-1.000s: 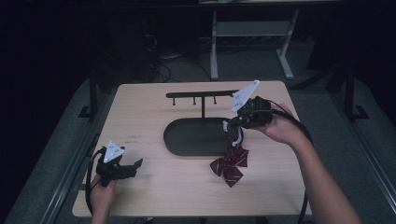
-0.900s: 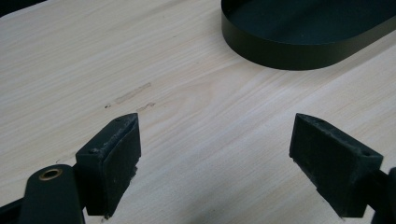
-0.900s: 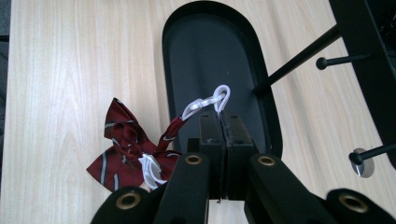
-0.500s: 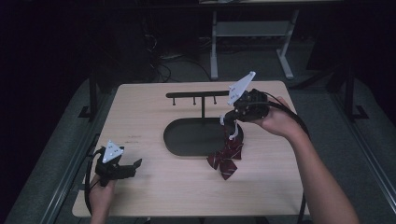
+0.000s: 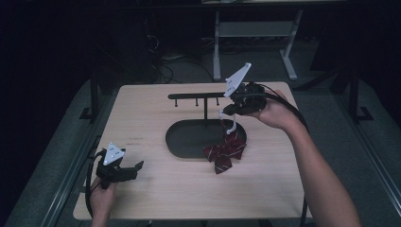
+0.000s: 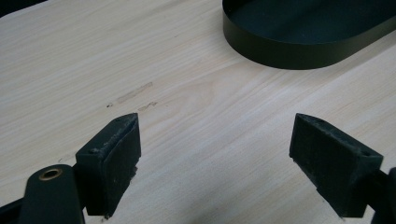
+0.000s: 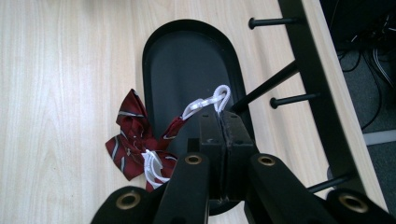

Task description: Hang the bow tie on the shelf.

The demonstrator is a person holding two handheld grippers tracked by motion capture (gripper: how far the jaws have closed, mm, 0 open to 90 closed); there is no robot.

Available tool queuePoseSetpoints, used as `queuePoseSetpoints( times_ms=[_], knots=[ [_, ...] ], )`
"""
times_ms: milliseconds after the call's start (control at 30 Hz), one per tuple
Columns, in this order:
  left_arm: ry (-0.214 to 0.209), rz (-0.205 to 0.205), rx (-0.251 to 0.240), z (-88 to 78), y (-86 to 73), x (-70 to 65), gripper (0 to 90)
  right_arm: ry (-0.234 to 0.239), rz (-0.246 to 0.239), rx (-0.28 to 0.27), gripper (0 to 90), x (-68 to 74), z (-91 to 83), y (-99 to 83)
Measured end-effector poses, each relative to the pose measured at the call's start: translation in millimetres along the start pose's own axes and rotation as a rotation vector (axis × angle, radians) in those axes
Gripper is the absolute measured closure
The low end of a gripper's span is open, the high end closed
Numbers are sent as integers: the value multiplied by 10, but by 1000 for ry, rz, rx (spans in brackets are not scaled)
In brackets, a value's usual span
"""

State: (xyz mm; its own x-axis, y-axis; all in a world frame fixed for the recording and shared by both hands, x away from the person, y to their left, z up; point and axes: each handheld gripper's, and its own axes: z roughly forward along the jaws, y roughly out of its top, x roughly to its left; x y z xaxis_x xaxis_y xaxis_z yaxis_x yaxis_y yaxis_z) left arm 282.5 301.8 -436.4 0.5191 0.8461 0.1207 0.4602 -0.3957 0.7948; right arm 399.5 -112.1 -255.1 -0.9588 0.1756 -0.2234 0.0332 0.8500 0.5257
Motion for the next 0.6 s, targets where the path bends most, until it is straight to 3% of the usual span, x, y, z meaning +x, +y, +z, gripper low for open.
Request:
queuePoseSetpoints(
  times_ms=[600],
  knots=[
    [1,-2,-1,-13,-7,10,163,5,8,10,885,-193,36,132]
  ],
)
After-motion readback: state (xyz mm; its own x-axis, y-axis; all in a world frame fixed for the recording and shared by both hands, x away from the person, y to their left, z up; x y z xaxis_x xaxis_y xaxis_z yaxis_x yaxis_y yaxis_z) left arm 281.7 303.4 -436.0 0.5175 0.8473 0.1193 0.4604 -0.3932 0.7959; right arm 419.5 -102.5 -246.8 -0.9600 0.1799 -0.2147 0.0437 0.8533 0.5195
